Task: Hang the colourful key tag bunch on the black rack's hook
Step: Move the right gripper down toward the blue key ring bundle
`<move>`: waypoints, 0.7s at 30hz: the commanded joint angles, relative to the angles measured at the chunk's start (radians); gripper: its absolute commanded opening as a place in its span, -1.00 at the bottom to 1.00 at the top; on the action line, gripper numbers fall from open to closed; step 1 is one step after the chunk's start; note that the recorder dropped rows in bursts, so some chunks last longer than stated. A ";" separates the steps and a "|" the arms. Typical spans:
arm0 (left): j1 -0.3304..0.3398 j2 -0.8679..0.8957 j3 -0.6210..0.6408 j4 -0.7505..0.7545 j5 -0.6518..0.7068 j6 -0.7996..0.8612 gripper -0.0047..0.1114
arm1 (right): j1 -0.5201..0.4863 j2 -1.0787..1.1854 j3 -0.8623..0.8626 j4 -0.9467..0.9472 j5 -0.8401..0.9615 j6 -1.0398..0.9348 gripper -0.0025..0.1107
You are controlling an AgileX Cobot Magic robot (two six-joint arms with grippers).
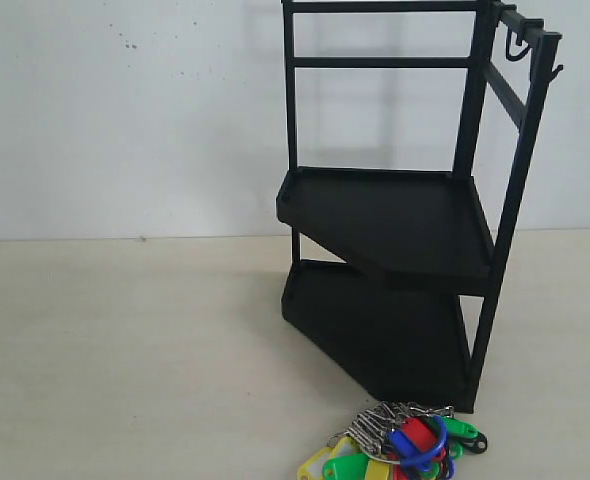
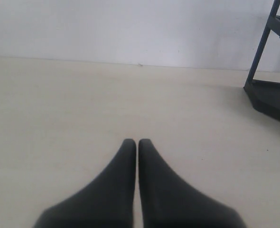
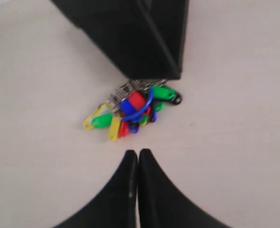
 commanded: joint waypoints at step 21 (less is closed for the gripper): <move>-0.001 -0.002 -0.001 0.005 -0.008 0.003 -0.84 | 0.209 0.702 -0.007 0.430 -0.361 -0.506 -0.95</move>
